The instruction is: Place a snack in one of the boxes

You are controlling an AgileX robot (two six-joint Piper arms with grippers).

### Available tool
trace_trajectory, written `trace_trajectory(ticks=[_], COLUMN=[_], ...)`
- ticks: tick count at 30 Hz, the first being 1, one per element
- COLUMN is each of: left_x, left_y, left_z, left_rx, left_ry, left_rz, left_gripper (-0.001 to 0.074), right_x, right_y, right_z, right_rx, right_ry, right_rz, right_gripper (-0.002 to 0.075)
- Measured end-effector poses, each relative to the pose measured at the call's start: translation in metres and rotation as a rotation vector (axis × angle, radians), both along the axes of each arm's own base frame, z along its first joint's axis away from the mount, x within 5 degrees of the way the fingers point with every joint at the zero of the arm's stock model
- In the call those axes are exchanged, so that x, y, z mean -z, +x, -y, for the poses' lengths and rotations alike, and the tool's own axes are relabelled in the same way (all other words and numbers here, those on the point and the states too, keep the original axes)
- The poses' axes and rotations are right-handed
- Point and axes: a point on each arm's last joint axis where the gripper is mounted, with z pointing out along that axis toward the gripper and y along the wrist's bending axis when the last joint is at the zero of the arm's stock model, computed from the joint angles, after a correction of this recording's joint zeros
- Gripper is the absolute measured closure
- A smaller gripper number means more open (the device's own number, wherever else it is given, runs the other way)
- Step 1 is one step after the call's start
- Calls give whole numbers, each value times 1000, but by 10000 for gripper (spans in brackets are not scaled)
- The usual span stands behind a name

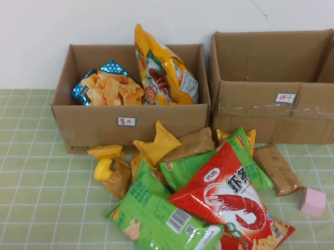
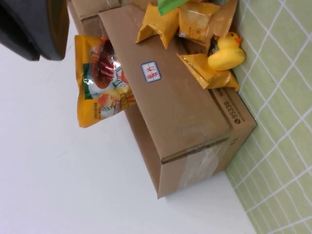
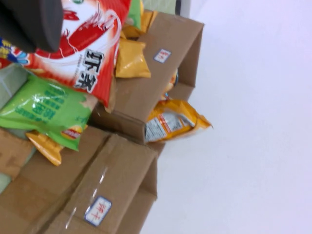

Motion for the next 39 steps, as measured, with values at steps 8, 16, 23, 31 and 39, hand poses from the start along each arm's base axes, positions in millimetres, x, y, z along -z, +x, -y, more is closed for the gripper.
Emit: trace_trajectory(ticks=[8, 16, 23, 31, 39], left_x=[-3, -53, -139, -172, -152], left_y=[0, -10, 13, 87, 153], left_z=[-3, -2, 18, 26, 35], left_rx=[-31, -49, 191, 596, 739], left_ry=[-65, 251, 952, 1364, 1600], left_rz=[25, 192, 187, 18, -248], left_gripper=[736, 736, 736, 736, 736], right_x=[-1, 1, -1, -1, -1], right_y=[0, -2, -1, 0, 0], right_z=[-1, -5, -2, -2, -1], right_rx=[-9, -63, -47, -42, -38], right_ry=[48, 5, -138, -169, -175], right_rz=[-2, -14, 58, 73, 77], right_gripper=[728, 728, 728, 728, 728])
